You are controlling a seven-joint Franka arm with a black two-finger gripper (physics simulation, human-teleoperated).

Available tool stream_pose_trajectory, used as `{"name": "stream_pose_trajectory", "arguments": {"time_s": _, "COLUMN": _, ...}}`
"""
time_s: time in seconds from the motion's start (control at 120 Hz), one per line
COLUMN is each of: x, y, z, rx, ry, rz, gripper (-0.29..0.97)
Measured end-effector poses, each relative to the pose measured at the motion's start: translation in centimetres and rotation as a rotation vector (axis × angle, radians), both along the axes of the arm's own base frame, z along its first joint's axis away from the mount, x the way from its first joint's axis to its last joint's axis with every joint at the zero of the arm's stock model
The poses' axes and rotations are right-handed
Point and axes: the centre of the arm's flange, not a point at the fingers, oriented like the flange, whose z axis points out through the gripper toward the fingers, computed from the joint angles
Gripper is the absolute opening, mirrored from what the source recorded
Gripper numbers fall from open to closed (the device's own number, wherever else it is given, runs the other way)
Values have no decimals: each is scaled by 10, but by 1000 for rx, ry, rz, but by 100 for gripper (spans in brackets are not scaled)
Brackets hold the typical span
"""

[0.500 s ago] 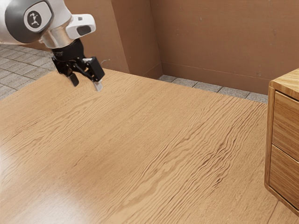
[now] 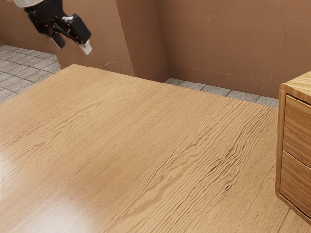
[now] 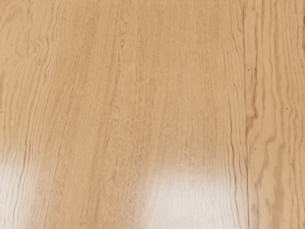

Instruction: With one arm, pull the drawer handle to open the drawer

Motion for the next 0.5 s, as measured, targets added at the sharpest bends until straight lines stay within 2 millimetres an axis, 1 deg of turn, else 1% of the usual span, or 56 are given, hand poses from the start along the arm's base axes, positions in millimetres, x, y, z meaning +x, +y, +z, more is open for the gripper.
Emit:
{"name": "stream_pose_trajectory", "arguments": {"time_s": 0.042, "x": -2, "y": -7, "z": 3, "rx": 2, "ry": -1, "rz": -10, "gripper": 68}}
{"name": "stream_pose_trajectory", "arguments": {"time_s": 0.117, "x": -1, "y": -19, "z": 2, "rx": 2, "ry": 10, "rz": -30, "gripper": 68}}
{"name": "stream_pose_trajectory", "arguments": {"time_s": 0.175, "x": 2, "y": -28, "z": -4, "rx": -2, "ry": 29, "rz": -47, "gripper": 68}}
{"name": "stream_pose_trajectory", "arguments": {"time_s": 0.25, "x": 8, "y": -40, "z": -17, "rx": -13, "ry": 60, "rz": -69, "gripper": 68}}
{"name": "stream_pose_trajectory", "arguments": {"time_s": 0.3, "x": 10, "y": -48, "z": -21, "rx": -17, "ry": 74, "rz": -82, "gripper": 68}}
{"name": "stream_pose_trajectory", "arguments": {"time_s": 0.5, "x": 1, "y": -80, "z": -35, "rx": -31, "ry": 199, "rz": -135, "gripper": 68}}
